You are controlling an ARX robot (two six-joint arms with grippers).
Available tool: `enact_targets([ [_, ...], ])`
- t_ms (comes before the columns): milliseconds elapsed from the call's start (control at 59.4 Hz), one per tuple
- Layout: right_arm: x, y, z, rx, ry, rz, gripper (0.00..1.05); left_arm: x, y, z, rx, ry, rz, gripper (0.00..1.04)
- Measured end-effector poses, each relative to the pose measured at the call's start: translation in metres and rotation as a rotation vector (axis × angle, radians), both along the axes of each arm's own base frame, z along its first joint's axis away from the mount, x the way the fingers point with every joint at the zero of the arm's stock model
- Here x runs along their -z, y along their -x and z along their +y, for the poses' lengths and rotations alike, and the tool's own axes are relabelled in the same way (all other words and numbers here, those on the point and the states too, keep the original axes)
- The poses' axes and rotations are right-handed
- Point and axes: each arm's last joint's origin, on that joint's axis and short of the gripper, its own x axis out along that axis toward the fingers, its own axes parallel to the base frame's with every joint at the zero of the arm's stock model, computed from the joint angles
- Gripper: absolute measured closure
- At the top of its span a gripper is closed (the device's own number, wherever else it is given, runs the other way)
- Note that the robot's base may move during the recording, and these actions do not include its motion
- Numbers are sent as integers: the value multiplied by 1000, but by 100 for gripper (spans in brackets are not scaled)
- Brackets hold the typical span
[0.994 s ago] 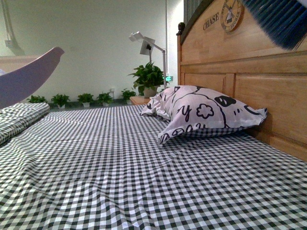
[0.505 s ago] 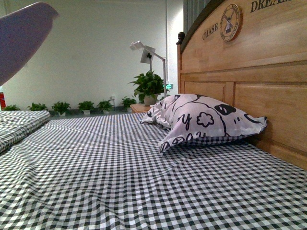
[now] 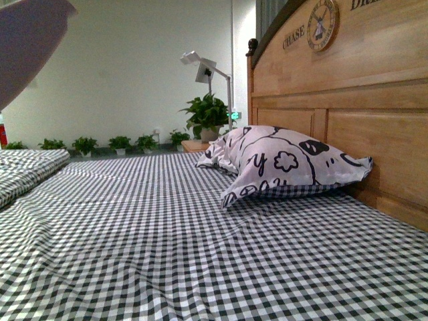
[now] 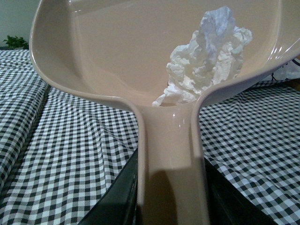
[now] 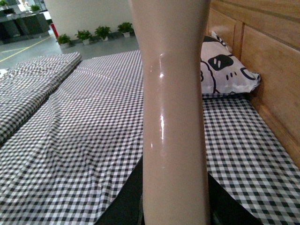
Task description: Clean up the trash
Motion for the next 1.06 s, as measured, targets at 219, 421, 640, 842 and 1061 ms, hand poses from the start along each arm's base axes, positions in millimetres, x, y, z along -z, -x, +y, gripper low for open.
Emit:
enact_targets([
  [219,0,0,0,0,0,0,87,0,0,0,0,0,0,78],
  [421,0,0,0,0,0,0,87,0,0,0,0,0,0,78],
  [640,0,0,0,0,0,0,87,0,0,0,0,0,0,78],
  [842,0,0,0,0,0,0,87,0,0,0,0,0,0,78],
  [1061,0,0,0,0,1,0,87,0,0,0,0,0,0,78],
])
